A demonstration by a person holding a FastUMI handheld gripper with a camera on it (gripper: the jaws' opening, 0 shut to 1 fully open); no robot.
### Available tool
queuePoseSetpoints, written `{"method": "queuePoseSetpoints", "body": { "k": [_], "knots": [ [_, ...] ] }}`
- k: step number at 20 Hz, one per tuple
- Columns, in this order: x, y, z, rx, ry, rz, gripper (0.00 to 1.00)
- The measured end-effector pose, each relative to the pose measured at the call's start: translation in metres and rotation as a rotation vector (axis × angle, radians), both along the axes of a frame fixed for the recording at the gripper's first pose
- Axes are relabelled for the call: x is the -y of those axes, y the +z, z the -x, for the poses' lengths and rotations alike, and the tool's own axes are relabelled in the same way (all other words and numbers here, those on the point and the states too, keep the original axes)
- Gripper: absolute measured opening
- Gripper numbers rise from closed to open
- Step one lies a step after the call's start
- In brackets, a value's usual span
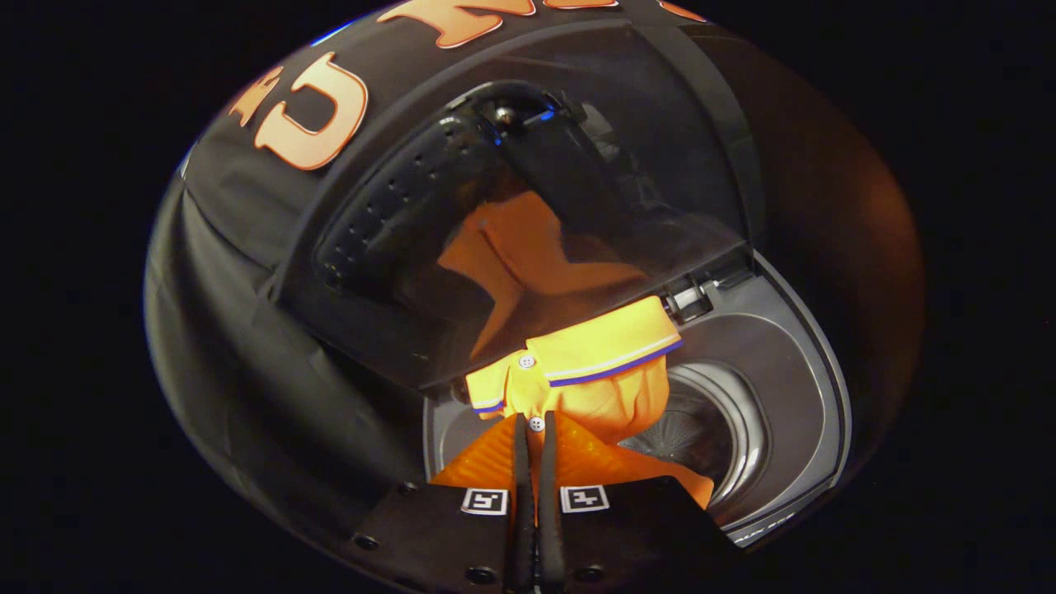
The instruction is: Put the clothes into the washing machine and then close the washing machine lid.
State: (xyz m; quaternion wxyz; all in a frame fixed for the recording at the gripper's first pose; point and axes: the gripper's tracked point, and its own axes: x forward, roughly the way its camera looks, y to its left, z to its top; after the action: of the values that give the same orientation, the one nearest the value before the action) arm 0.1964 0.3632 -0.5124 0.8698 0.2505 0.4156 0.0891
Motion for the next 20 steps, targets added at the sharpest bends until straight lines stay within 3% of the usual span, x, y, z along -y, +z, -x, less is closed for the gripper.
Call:
{"method": "queuePoseSetpoints", "body": {
  "k": [12, 20],
  "knots": [
    [0.005, -0.063, 0.016, -0.086, 0.037, 0.216, 0.10],
    [0.007, -0.085, 0.013, -0.113, 0.031, 0.260, 0.10]
  ]
}}
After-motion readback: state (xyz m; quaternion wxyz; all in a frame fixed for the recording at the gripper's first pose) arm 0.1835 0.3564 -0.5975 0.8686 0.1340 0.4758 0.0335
